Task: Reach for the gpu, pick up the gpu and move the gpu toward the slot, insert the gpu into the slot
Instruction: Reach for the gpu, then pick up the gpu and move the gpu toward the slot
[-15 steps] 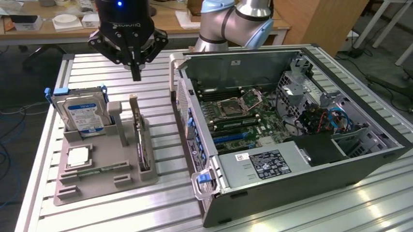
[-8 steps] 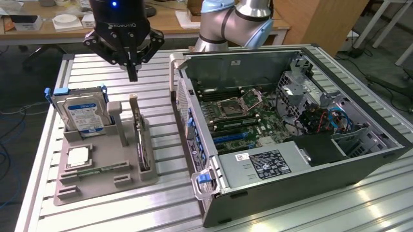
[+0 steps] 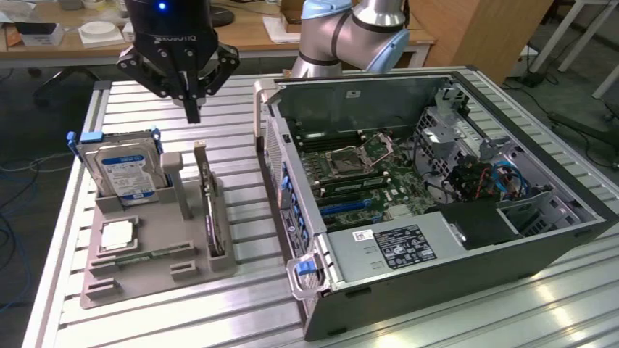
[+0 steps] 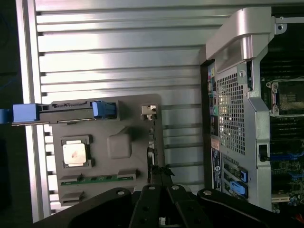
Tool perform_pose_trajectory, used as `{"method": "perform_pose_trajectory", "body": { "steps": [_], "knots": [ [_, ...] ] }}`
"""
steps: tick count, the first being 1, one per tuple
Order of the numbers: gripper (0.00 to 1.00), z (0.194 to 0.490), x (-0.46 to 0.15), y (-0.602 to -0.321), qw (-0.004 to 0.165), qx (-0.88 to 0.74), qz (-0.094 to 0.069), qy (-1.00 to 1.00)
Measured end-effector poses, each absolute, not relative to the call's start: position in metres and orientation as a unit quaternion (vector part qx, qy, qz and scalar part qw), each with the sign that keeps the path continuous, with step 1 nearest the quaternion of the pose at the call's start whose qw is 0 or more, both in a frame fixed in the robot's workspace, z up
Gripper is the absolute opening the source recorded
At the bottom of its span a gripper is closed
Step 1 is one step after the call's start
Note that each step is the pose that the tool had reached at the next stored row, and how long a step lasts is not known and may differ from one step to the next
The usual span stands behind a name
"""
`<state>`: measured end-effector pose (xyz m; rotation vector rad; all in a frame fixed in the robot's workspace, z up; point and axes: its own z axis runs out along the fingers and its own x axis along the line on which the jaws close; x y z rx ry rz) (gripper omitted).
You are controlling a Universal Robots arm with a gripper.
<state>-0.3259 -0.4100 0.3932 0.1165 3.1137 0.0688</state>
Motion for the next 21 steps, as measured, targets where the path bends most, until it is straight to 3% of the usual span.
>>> {"method": "perform_pose_trajectory", "body": {
  "steps": [21],
  "knots": [
    [0.1,0.393,-0.337,-0.411,0.012,0.037,0.022,0.999]
  ]
}}
